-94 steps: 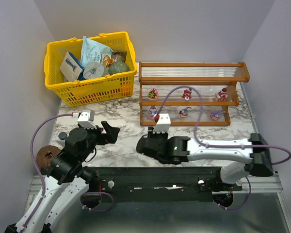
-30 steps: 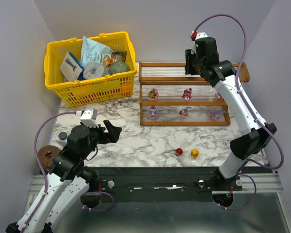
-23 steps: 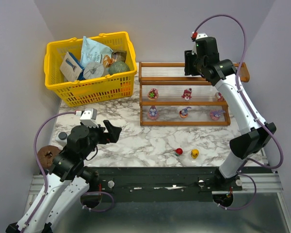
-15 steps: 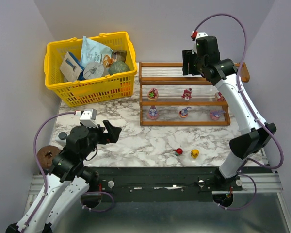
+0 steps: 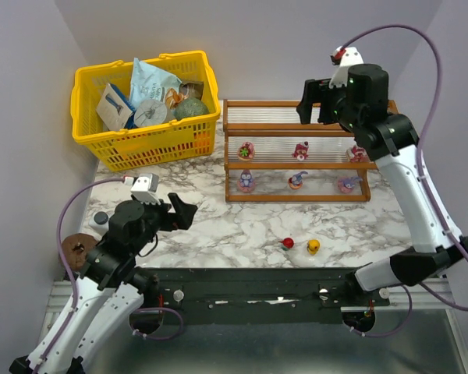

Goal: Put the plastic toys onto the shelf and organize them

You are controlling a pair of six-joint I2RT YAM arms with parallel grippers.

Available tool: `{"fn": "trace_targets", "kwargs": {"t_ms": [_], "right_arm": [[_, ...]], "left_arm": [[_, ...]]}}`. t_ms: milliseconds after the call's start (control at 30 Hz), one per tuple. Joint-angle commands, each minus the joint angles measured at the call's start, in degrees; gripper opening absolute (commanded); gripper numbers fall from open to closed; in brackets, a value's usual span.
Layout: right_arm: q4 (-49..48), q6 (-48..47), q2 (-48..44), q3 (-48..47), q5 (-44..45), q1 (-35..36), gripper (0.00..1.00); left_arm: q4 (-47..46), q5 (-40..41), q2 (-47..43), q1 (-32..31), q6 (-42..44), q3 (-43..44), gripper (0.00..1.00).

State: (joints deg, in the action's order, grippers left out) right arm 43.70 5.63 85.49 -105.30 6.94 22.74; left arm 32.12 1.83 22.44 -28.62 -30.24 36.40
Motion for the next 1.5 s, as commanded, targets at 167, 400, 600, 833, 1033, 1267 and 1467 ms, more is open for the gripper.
{"fn": "trace_targets", "kwargs": {"t_ms": [167, 400, 600, 833, 1033, 1267, 1467], "right_arm": [[-2.7, 6.0, -14.1, 10.3, 0.0, -0.4, 0.99], [-0.4, 18.3, -25.7, 21.3, -1.2, -0.4, 0.96], [6.8, 21.9, -34.3, 30.3, 2.3, -0.4, 0.94], [14.0, 27.2, -39.3, 32.1, 2.1, -0.4, 0.94], [20.6, 27.8, -38.8, 28.3, 2.6, -0.4, 0.94], [21.3, 27.6, -40.8, 29.7, 2.1, -0.3, 0.94], [22.2, 27.5, -40.5, 29.3, 2.6, -0.4, 0.94]], "left_arm": [[-3.0, -1.7, 6.9, 0.1, 3.5, 1.7, 0.99], [-11.4, -9.0, 11.3, -1.2, 4.5, 0.5, 0.99], [-13.3, -4.6, 20.7, -8.0, 4.4, 5.7, 0.99], [-21.3, 14.4, 32.7, -31.1, 5.5, 5.4, 0.99], [-33.7, 16.5, 43.2, -39.1, 5.5, 2.4, 0.99], [-40.7, 18.7, 56.7, -42.7, 10.2, 7.8, 0.99], [-46.5, 15.8, 65.0, -44.8, 10.8, 10.3, 0.99]]}}
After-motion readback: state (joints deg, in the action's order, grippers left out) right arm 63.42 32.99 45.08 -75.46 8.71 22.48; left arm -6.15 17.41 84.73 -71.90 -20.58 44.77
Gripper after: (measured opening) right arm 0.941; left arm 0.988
